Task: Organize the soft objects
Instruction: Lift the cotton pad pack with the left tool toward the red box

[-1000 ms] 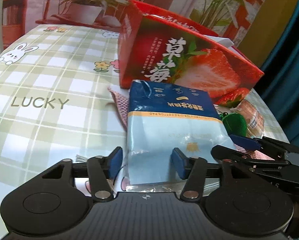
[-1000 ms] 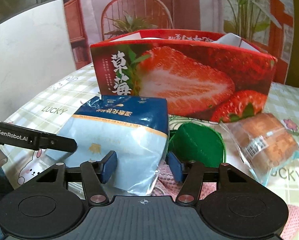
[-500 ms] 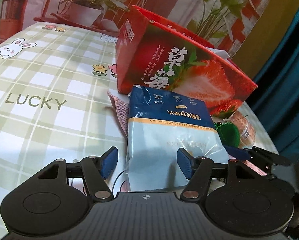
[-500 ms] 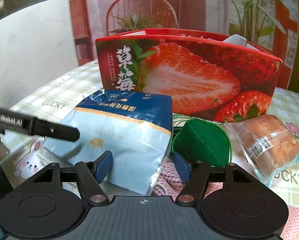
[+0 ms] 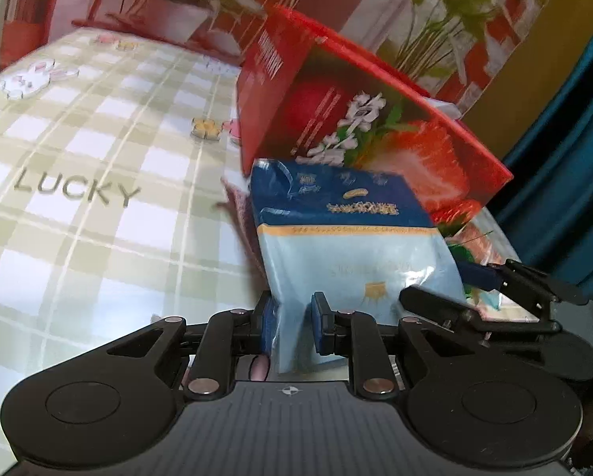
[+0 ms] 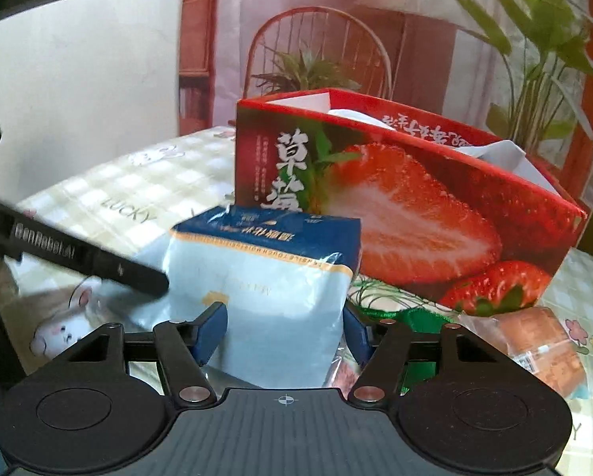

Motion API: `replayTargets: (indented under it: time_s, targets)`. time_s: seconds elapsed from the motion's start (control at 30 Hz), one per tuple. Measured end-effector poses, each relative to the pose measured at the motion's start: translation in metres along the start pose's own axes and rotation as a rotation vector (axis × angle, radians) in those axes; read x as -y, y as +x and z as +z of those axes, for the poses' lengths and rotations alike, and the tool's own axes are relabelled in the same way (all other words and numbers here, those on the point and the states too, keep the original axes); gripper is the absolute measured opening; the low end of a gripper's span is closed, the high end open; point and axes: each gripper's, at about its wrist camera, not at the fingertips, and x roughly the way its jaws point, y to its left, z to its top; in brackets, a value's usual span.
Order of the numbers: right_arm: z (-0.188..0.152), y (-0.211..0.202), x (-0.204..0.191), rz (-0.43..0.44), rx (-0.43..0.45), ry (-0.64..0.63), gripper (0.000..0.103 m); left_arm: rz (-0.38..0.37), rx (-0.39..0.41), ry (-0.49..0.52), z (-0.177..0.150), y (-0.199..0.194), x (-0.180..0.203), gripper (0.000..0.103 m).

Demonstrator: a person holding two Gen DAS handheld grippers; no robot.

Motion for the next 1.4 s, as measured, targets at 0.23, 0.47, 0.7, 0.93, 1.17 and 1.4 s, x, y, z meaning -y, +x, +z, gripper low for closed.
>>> replayTargets:
  time_s: [0.23, 0.47, 0.7, 0.93, 1.17, 1.4]
  targets:
    - [0.002, 0.007, 0.016, -0.002, -0.029, 0.075, 0.027, -0.033, 0.0, -0.048, 0.001, 0.003, -0.01, 0.021]
    - [0.009, -0.001, 0.009, 0.041, 0.003, 0.039, 0.013, 0.006, 0.049, -0.005, 0.006, -0.012, 0.0, 0.011]
    - [0.022, -0.023, 0.006, 0.045, 0.09, 0.024, 0.011, 0.018, 0.146, 0.094, 0.016, -0.045, 0.025, 0.011]
    - [0.024, -0.049, 0.015, 0.026, 0.154, 0.068, 0.011, -0.011, 0.164, 0.152, 0.021, -0.063, 0.049, 0.011]
    - [0.029, -0.075, 0.029, -0.012, 0.232, 0.085, 0.011, -0.042, 0.193, 0.204, 0.039, -0.075, 0.079, 0.011]
    - [0.05, -0.092, 0.06, -0.054, 0.282, 0.11, 0.011, -0.061, 0.209, 0.257, 0.066, -0.07, 0.114, 0.011]
